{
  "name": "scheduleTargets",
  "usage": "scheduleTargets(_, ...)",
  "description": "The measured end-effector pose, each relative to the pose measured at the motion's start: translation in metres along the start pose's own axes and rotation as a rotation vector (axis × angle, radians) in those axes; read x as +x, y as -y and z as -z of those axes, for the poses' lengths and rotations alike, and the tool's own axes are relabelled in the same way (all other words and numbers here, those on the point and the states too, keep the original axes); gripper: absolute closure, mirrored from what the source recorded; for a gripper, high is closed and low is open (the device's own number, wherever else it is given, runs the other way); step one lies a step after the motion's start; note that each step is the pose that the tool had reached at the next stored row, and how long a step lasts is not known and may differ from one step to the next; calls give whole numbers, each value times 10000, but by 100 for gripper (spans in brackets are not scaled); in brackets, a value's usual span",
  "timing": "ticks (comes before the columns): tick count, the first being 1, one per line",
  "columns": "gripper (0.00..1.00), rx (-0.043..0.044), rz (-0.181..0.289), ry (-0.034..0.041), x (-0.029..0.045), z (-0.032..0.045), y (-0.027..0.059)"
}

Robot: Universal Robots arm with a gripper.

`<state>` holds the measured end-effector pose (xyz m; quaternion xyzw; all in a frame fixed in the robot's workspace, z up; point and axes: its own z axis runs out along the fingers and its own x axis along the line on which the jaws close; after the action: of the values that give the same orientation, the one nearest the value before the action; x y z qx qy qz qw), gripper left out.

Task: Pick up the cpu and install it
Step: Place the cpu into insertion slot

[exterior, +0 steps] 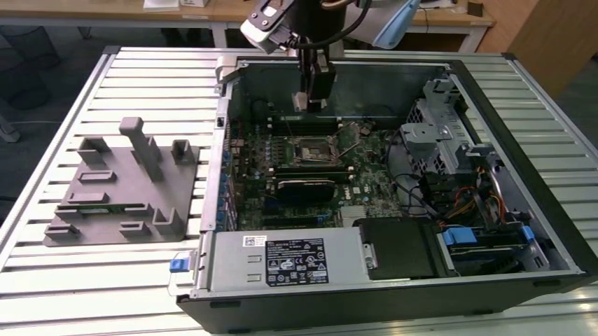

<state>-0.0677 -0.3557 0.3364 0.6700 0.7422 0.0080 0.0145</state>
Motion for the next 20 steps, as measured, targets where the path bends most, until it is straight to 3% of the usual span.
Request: scheduleTargets(20, 47, -1, 1, -1, 7, -51, 1)
